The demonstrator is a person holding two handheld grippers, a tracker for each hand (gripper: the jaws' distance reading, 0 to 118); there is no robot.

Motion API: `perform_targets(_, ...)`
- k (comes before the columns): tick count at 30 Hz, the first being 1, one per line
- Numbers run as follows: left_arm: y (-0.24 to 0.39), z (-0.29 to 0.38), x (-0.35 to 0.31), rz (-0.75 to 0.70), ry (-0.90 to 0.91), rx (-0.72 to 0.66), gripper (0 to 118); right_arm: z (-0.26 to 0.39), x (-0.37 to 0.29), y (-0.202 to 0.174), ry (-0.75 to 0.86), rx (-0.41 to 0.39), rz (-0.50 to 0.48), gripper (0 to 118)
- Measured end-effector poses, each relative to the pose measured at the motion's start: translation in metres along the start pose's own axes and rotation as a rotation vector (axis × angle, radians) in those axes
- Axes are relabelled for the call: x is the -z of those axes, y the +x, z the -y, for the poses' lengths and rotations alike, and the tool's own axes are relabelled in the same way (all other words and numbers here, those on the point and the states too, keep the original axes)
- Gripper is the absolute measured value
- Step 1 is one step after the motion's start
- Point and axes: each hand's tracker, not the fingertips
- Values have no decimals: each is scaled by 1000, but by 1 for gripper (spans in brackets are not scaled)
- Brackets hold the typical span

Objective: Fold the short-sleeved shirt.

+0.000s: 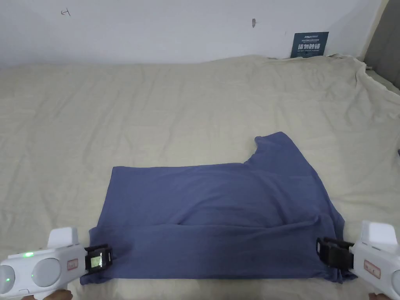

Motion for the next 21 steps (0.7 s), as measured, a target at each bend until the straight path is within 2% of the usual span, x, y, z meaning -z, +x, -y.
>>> perform_targets(5,16,-40,-47,3,196,51,109,-44,-41,-17,211,-50,-2,99)
perform_targets(6,19,-47,-52,5,227,55,112,-50,-47,-22,247,-58,9,99)
perform_targets(8,24,-58,-59,19,251,62,111,-57,-53,-28,296,-78,28,97)
perform_targets(9,27,-63,-60,28,263,67,106,-61,-53,-30,320,-93,42,89)
perform_targets(10,30,-66,-61,32,291,69,94,-62,-53,-33,328,-100,66,75)
perform_targets(11,32,-67,-62,46,343,70,76,-64,-53,-36,332,-110,80,51)
perform_targets(12,35,-69,-61,62,372,69,47,-66,-52,-38,344,-118,78,15)
perform_targets(13,37,-72,-59,68,379,63,31,-67,-47,-38,351,-116,76,3)
perform_targets(14,40,-75,-55,71,380,54,24,-69,-44,-40,354,-118,80,2)
perform_targets(15,41,-79,-51,87,380,52,24,-71,-42,-40,357,-116,78,2)
perform_targets(16,41,-83,-45,110,382,53,10,-73,-40,-40,370,-114,55,2)
perform_targets(17,42,-88,-39,120,386,50,1,-76,-34,-41,375,-109,48,0)
perform_targets(21,45,-118,-4,126,323,61,0,-90,-13,-47,378,-129,69,0)
